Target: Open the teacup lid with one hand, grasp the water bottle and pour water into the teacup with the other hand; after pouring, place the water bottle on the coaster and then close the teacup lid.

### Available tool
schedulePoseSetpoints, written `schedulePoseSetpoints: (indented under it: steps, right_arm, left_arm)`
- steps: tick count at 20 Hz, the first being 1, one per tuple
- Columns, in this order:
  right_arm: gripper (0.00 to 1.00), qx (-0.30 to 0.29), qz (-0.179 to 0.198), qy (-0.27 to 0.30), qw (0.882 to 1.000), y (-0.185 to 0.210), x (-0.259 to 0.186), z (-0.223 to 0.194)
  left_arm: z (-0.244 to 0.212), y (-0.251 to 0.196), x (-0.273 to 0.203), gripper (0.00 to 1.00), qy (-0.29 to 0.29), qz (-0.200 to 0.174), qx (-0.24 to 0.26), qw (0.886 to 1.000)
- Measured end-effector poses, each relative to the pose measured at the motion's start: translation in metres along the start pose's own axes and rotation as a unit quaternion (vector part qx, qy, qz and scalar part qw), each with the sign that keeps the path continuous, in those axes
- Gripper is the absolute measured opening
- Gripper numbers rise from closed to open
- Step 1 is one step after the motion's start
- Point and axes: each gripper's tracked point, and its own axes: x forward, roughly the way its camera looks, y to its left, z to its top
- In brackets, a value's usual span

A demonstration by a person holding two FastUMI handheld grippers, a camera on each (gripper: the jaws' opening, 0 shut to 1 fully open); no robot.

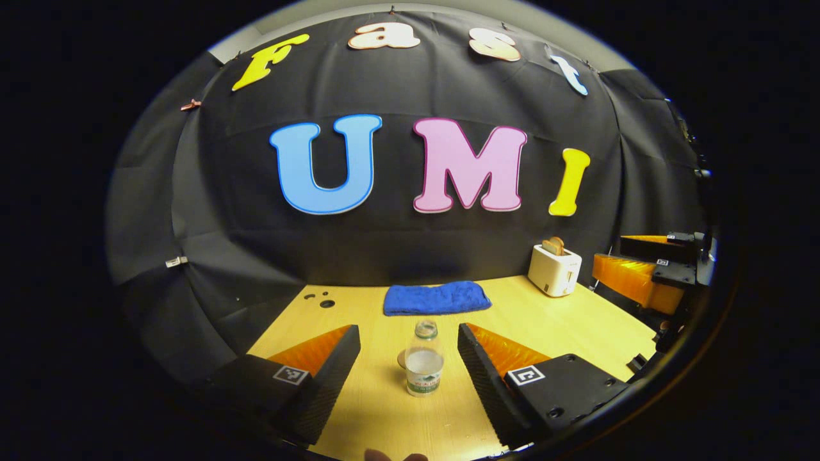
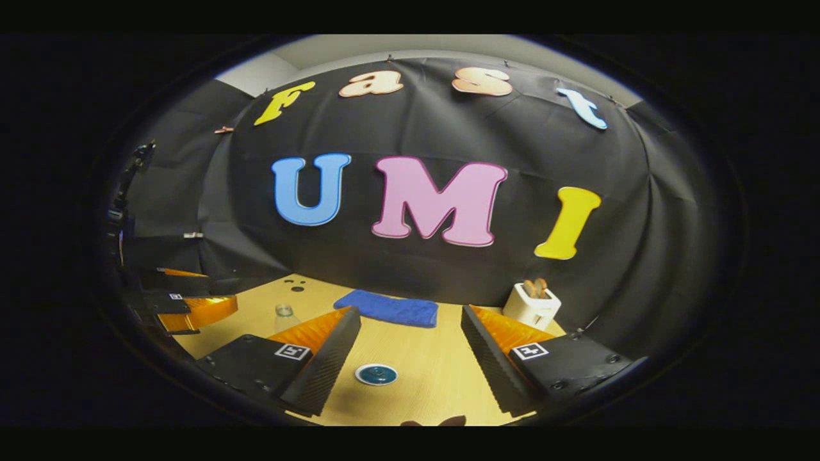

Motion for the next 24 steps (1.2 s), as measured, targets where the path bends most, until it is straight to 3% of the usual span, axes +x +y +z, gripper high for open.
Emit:
schedulePoseSetpoints:
  steps: [8, 12, 14, 15, 22, 24]
  right_arm:
    - [0.98, 0.009, 0.030, 0.050, 0.998, 0.014, 0.058, -0.127]
    - [0.98, -0.017, 0.062, 0.070, 0.995, 0.037, 0.069, -0.173]
    - [0.93, -0.028, 0.072, 0.080, 0.994, 0.044, 0.074, -0.189]
    - [0.81, -0.027, 0.073, 0.084, 0.993, 0.047, 0.078, -0.195]
    - [0.69, -0.006, 0.057, 0.104, 0.993, 0.044, 0.102, -0.220]
    - [0.53, 0.008, 0.060, 0.108, 0.992, 0.047, 0.105, -0.224]
  left_arm:
    - [-0.095, -0.026, 0.047, 0.97, 0.021, -0.003, -0.013, 1.000]
    - [-0.132, -0.025, 0.072, 0.97, 0.032, 0.009, -0.012, 0.999]
    - [-0.143, -0.022, 0.081, 0.97, 0.034, 0.014, -0.006, 0.999]
    - [-0.144, -0.019, 0.084, 0.97, 0.034, 0.015, -0.008, 0.999]
    - [-0.156, -0.016, 0.102, 0.97, 0.031, 0.014, -0.022, 0.999]
    - [-0.158, -0.017, 0.106, 0.97, 0.031, 0.014, -0.025, 0.999]
